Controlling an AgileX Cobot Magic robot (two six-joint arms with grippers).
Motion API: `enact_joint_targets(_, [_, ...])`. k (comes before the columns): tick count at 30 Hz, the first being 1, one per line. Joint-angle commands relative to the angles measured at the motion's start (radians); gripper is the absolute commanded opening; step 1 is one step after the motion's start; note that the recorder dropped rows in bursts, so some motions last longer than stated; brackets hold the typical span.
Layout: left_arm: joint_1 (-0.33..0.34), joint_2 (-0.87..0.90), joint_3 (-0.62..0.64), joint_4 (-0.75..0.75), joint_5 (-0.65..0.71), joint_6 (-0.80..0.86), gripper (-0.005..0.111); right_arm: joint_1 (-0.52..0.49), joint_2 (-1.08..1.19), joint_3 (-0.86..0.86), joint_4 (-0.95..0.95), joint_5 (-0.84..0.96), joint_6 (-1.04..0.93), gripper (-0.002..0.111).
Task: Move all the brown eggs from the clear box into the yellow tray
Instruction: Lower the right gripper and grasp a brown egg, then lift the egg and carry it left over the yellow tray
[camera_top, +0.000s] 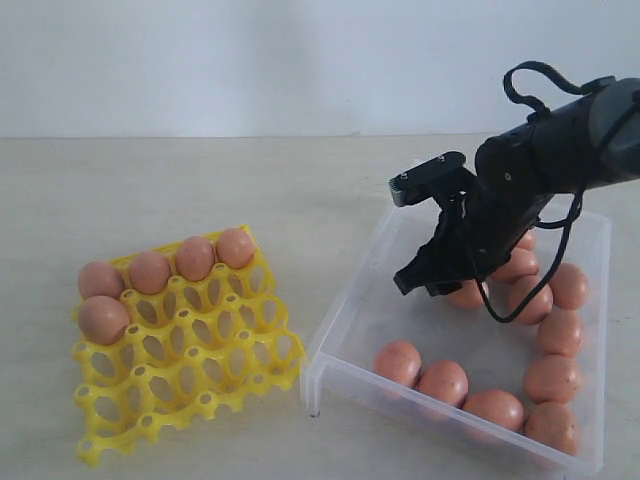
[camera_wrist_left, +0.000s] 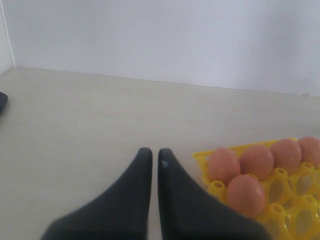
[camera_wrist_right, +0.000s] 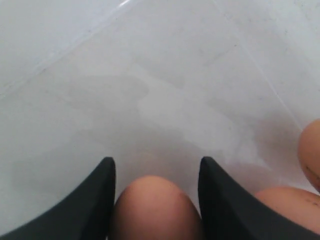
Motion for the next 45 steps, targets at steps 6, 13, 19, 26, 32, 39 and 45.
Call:
enact_joint_targets(6, [0.003, -0.003, 0.003, 0.002, -0.005, 0.000, 0.004, -0.005, -0.100, 0.030, 0.176, 0.080, 0.000, 0.000])
enact_joint_targets(13, [0.003, -0.003, 0.003, 0.002, -0.005, 0.000, 0.004, 0.042, -0.307, 0.168, 0.447, -0.168, -0.006, 0.000])
enact_joint_targets(19, [0.003, -0.003, 0.003, 0.002, -0.005, 0.000, 0.004, 0.162, -0.398, 0.249, 0.456, -0.317, -0.026, 0.000])
enact_joint_targets(26, [0.003, -0.003, 0.003, 0.002, -0.002, 0.000, 0.004, 0.354, -0.406, 0.249, 0.454, -0.586, -0.097, 0.000])
enact_joint_targets(32, [0.003, -0.003, 0.003, 0.002, -0.002, 0.000, 0.004, 0.475, -0.383, 0.249, 0.395, -0.923, -0.049, 0.000])
enact_joint_targets(39, [0.003, -0.003, 0.003, 0.002, -0.004, 0.000, 0.004, 0.501, -0.270, 0.249, 0.306, -1.241, 0.309, 0.000])
enact_joint_targets(45, [0.003, -0.003, 0.003, 0.002, -0.004, 0.000, 0.004, 0.501, -0.150, 0.245, 0.140, -1.401, 0.618, 0.000])
